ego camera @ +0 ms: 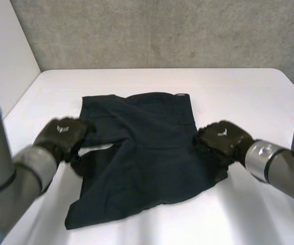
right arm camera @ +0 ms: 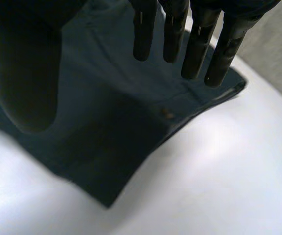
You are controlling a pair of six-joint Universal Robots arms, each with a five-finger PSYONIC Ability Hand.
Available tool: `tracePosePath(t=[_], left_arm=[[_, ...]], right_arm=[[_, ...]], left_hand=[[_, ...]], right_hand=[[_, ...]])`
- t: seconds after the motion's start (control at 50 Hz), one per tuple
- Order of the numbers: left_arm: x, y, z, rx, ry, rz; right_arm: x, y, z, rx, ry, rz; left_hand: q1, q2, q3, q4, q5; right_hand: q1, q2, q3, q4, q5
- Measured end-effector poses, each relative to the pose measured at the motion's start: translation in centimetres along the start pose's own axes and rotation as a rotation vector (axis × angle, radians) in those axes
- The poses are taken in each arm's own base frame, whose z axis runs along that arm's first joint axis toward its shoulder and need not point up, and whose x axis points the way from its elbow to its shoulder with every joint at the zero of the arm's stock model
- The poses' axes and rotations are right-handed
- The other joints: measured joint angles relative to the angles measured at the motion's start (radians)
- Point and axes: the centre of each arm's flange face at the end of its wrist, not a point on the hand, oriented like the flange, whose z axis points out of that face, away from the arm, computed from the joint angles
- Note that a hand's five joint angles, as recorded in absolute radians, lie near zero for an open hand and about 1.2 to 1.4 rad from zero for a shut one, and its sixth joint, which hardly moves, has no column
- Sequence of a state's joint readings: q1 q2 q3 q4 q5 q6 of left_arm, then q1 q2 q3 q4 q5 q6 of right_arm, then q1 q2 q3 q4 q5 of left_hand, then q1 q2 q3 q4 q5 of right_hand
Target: Fold the shorts.
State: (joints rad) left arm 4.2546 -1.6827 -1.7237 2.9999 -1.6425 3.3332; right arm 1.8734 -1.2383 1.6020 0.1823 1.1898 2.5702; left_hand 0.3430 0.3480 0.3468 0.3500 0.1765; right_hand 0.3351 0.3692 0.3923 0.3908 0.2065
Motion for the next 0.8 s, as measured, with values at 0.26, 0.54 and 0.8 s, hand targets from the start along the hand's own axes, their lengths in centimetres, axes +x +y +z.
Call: tracePosePath(t=[0.26,0.54,0.8], left_arm=[[1.5,6.3,-7.5,-0.098,0.06,-0.034],[2.6,9.2,-7.0,-0.18,0.101,-0.01],[2.9,9.8,-4.4,-0.149,0.09,-0.003]], right_arm=[[-1.9,5.3,1.3,0.067,-0.015,-0.011],[-1.8,6.4,2.6,0.049,-0.018,-0.063],[-1.8,6.3,2.6,0.042,-0.009,-0.045]], left_hand=[[0.185,0.182,0.183,0.183,0.179],[0.113,0.082,0.093,0.074,0.068],[0.113,0.082,0.093,0.074,0.068]], right_hand=[[0.163,0.213,0.187,0.187,0.172],[0.579,0.788,0.744,0.781,0.73],[0.597,0.801,0.764,0.798,0.741]])
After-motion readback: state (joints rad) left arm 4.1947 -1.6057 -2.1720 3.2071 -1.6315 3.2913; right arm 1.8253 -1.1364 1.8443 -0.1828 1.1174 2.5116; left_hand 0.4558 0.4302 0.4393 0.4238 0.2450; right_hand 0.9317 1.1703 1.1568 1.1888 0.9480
